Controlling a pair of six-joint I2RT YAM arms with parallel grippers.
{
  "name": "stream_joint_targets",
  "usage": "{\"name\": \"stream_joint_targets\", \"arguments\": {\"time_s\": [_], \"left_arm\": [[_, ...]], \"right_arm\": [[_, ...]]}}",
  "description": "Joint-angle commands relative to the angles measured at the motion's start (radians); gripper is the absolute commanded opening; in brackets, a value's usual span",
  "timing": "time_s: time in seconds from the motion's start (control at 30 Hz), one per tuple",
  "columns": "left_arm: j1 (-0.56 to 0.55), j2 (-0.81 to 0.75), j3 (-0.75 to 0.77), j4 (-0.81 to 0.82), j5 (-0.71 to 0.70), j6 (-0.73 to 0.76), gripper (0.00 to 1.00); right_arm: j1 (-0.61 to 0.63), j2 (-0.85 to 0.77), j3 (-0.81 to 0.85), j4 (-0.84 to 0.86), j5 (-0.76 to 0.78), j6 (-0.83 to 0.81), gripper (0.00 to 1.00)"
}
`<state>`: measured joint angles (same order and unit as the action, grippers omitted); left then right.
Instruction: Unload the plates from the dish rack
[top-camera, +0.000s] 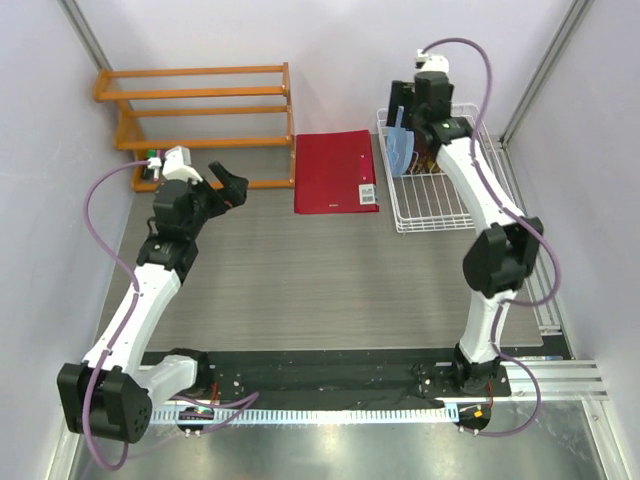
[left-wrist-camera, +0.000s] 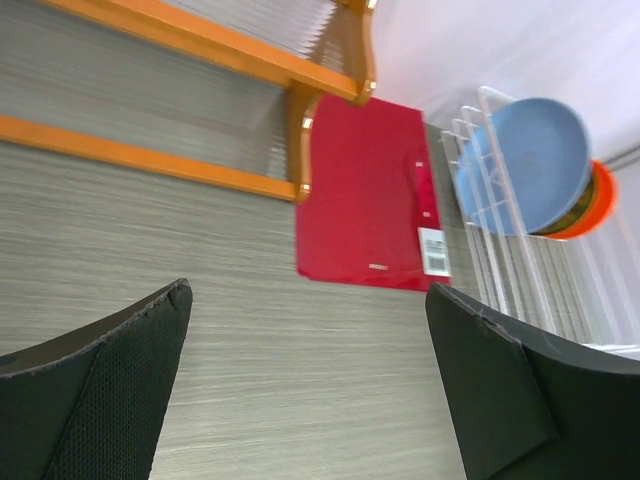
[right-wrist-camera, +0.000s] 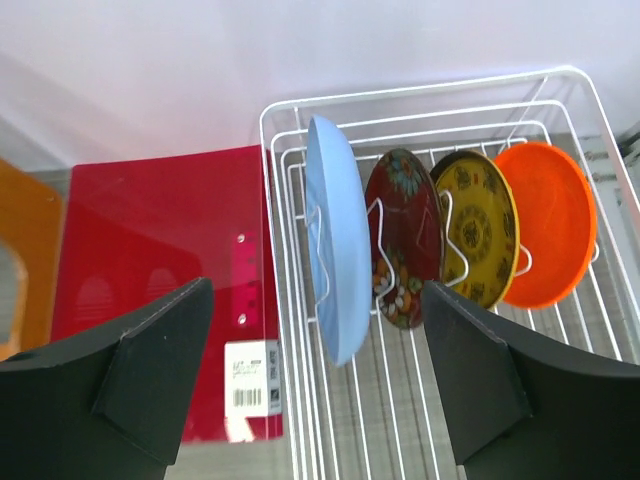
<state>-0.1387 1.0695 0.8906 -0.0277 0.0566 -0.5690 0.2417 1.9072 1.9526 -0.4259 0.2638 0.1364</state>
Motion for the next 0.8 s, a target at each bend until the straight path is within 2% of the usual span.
{"name": "stream_joint_targets", "arguments": {"time_s": [0.0,0.3,0.57,0.6,0.7,0.77], "left_arm": [[-0.065,0.018,-0.008,-0.028,-0.227,0.104,0.99],[-0.11,0.06,-0.019,-0.031,-0.356,0.155,1.0],[-0.116,0.075,-0.022,-0.025,-0.35,0.153,0.99],[-0.116,0.073,-0.027,-0.021,-0.35,0.156,0.99],[-0.116,0.075,-0.028,-0.021,-0.365,0.165,0.99],[-0.116,0.079,-0.028,-0.021,-0.362,0.166,0.99]], "right_arm": [[0.05,0.105,0.184,-0.051,0.216,-0.11,0.88],[0.067,0.28,0.327,-0.079,0.366,-0.173,0.83],[0.065,0.332,0.312,-0.082,0.347,-0.178,0.73],[0.065,0.34,0.312,-0.082,0.345,-0.178,0.71],[0.067,0.346,0.309,-0.082,0.36,-0.187,0.53],[0.068,0.352,0.304,-0.082,0.362,-0.192,0.53]]}}
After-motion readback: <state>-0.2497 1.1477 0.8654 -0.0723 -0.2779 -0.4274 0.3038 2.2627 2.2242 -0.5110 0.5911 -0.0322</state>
